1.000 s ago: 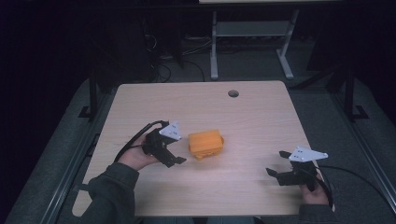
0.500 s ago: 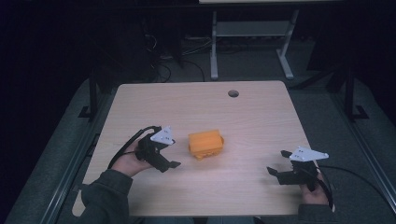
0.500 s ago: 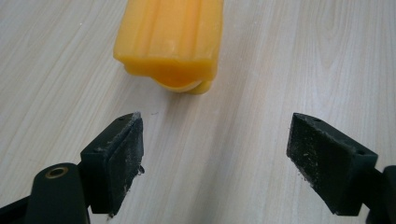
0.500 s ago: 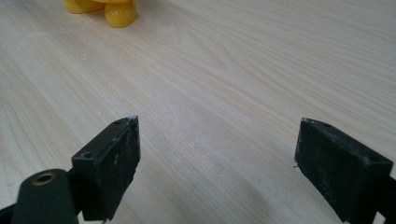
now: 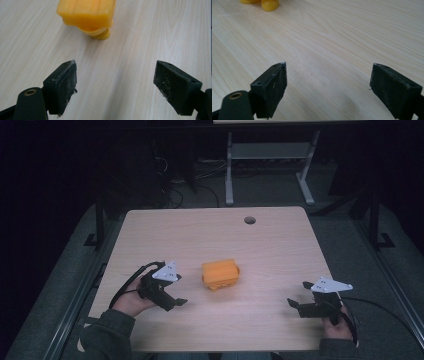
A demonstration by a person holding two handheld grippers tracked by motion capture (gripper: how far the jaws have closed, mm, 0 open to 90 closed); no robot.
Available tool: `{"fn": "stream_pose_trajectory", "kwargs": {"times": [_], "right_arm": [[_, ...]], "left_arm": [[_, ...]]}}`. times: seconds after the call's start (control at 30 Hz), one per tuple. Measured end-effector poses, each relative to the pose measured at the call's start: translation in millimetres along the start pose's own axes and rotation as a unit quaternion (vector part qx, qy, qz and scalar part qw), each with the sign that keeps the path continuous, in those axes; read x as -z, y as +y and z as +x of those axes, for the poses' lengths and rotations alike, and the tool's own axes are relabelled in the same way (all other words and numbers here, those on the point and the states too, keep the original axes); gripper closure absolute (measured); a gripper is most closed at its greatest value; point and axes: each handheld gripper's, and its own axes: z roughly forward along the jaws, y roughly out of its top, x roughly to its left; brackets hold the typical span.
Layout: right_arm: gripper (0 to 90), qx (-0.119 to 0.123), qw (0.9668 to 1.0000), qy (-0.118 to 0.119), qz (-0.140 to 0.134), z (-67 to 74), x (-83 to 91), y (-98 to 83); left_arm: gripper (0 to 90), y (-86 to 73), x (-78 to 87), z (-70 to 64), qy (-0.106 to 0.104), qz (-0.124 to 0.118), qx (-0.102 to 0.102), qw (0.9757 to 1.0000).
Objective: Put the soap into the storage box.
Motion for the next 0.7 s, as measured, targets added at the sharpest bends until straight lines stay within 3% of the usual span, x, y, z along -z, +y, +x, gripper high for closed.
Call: {"fn": "stream_pose_trajectory", "kwargs": {"times": [0.4,0.5,0.57,0.7], "right_arm": [[13.7,-0.002,1.0,-0.004,0.0,1.1,0.5,-0.3],[13.7,0.002,1.0,-0.003,0.004,2.7,0.2,0.1],[13.7,0.002,1.0,-0.003,0.004,3.4,-0.1,0.3],[13.7,0.003,1.0,-0.001,0.002,3.2,-0.6,0.9]], "left_arm": [[18.0,-27.7,5.7,-7.3,0.004,-0.001,0.017,0.9998],[18.0,-37.1,6.3,-11.4,0.006,-0.014,0.03,0.9994],[18.0,-52.0,3.3,-16.3,0.02,-0.026,0.043,0.9985],[17.2,-63.2,-2.1,-20.4,0.027,-0.01,0.048,0.9984]]}}
